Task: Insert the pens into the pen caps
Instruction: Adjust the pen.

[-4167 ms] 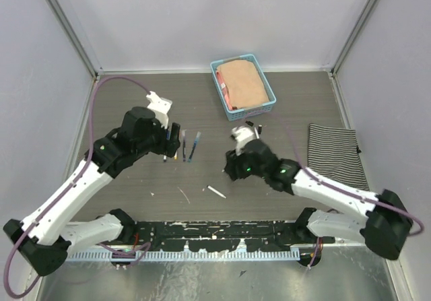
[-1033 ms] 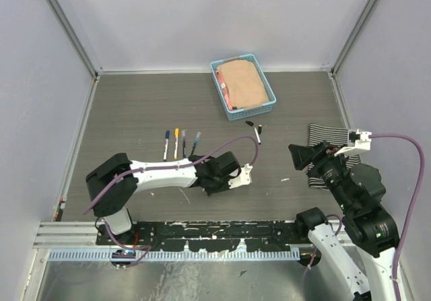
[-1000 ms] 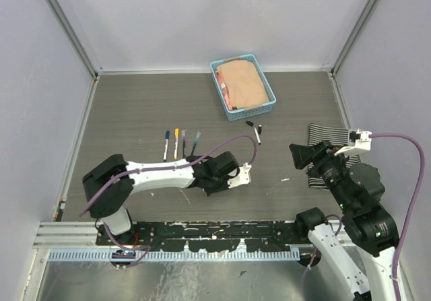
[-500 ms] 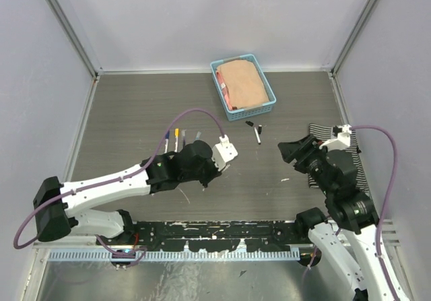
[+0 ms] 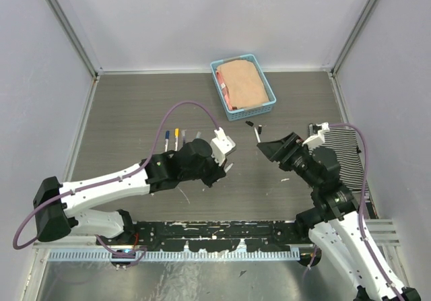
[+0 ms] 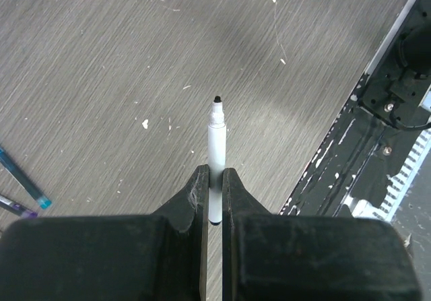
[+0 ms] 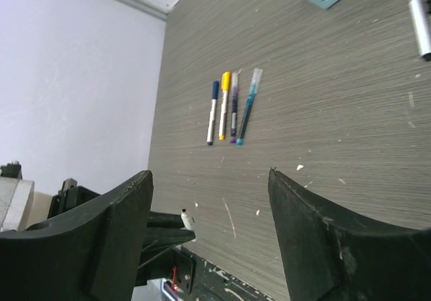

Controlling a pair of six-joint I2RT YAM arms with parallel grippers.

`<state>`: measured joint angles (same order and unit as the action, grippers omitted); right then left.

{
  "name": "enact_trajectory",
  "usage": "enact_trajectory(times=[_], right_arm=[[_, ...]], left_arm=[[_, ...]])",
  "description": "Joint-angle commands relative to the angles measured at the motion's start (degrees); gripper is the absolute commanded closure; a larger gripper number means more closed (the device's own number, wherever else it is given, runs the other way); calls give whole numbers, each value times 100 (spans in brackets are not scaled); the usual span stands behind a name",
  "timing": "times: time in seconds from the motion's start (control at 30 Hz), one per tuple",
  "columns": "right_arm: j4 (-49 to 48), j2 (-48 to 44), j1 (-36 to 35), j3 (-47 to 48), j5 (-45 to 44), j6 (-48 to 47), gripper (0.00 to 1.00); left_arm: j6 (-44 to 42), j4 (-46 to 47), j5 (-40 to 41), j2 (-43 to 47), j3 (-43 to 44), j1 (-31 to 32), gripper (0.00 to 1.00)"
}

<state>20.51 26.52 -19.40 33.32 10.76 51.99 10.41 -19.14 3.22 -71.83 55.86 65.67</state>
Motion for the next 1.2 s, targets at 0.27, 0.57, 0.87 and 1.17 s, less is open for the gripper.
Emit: enact_trajectory(times=[0.27, 0.57, 0.87, 1.17], right_arm=[[-1279, 1133, -2844, 115, -2143, 253, 28], [-1538, 1417, -3258, -5, -2538, 488, 42], [-1715, 1626, -3383, -47, -2375, 575, 53], [-1550, 1660, -3491, -40, -2373, 695, 69]], left_arm=[[253, 63, -27, -36, 400, -27, 100], [260, 32, -21, -50, 451, -27, 100], [311, -7, 50, -45, 520, -27, 100], [327, -30, 121, -50, 558, -23, 100]])
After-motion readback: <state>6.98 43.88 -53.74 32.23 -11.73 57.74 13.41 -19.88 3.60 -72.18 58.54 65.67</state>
